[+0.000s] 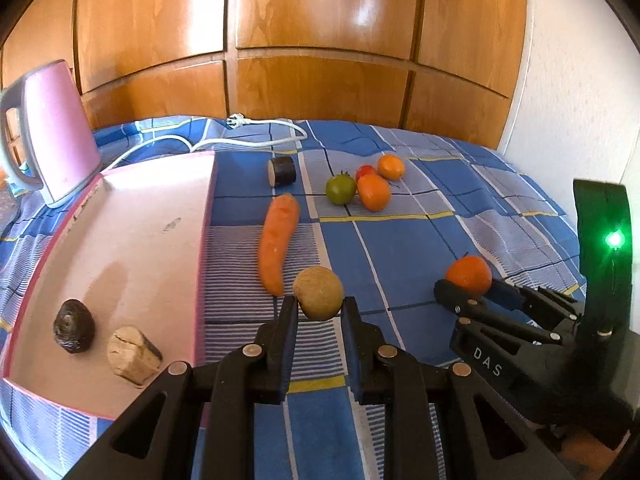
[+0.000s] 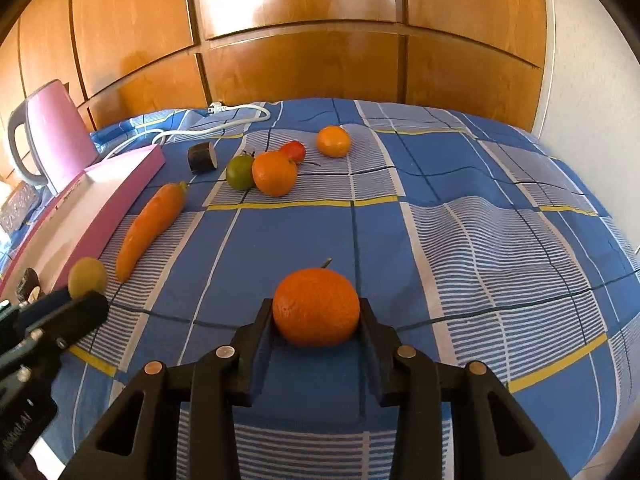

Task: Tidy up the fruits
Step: 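Carry both fruits over the tray and release them inside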

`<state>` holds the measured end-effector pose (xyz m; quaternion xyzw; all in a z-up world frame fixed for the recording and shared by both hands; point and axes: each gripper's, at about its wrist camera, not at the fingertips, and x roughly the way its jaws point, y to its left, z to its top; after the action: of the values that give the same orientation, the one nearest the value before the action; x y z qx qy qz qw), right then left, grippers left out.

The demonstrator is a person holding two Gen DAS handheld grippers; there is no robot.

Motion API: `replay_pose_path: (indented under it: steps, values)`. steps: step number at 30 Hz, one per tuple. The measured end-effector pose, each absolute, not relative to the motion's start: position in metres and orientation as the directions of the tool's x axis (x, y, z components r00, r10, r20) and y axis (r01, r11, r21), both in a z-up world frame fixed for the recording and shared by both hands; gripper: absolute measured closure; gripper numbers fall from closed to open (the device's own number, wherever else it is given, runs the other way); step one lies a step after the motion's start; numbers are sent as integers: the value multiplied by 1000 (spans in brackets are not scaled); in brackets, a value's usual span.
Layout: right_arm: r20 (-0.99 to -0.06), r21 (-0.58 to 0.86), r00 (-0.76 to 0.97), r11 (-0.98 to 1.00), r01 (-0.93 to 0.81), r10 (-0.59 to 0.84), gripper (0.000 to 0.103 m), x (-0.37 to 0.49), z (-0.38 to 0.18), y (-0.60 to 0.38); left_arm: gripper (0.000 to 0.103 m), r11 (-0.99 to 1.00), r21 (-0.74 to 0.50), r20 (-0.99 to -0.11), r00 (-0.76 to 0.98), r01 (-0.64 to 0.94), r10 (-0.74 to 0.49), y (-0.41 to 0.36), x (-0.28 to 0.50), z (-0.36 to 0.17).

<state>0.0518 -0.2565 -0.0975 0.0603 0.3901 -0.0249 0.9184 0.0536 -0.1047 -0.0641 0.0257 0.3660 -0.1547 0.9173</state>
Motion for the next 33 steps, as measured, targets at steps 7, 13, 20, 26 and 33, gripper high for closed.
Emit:
replay_pose_path:
  steps: [7, 13, 20, 26, 33]
  values:
    - [-718, 92, 696, 993, 70, 17, 65, 42, -90, -250, 81, 955, -74, -653, 710, 289, -265, -98, 46, -53]
    - [-704, 102, 708, 995, 18, 59, 65, 38, -81, -235, 81, 960, -93, -630, 731, 265, -263, -88, 43, -43]
    - [-695, 119, 710, 992, -40, 112, 65, 35, -74, -217, 81, 966, -129, -619, 742, 226, -256, -70, 43, -37]
    - [-678, 124, 720, 989, -84, 146, 65, 31, -65, -204, 81, 975, -132, -606, 764, 179, -222, -58, 43, -33]
    - [-671, 130, 719, 983, -127, 182, 65, 29, -60, -190, 81, 984, -135, -590, 788, 119, -176, -35, 43, -25]
